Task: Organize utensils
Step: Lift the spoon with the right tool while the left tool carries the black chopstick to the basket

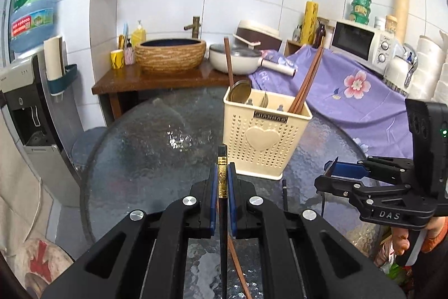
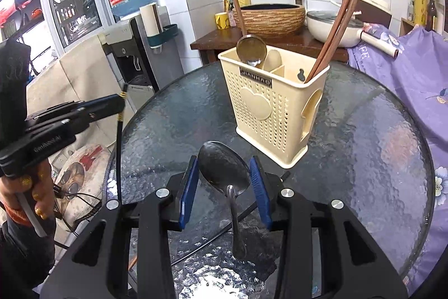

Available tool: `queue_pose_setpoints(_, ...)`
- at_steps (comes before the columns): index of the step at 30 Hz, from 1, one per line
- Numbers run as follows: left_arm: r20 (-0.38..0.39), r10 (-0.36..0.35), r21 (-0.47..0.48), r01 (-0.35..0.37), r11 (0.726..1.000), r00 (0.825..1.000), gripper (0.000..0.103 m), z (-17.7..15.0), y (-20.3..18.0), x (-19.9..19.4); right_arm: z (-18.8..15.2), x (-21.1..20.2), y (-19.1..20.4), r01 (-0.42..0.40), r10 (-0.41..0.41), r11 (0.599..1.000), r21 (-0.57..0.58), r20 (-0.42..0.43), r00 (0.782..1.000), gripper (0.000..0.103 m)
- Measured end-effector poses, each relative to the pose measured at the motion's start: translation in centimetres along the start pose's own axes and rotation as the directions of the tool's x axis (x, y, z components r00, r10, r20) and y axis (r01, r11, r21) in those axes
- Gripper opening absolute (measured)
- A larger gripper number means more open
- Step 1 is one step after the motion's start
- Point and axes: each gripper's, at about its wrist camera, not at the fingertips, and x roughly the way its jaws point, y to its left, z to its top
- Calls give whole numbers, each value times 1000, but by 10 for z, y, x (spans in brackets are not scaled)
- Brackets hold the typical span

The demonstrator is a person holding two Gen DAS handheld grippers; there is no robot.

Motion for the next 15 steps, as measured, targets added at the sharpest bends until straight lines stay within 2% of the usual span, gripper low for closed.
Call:
queue_pose_setpoints(4, 21, -23, -4, 23, 1000, 1000, 7, 6, 2, -13, 2, -12, 4, -7, 7, 1000, -4, 29, 1000, 38)
queue_pose_setpoints(15, 47, -46, -8, 46, 999, 998, 7, 17, 2, -23, 10, -21, 8, -20, 21, 1000, -11, 43, 999, 38)
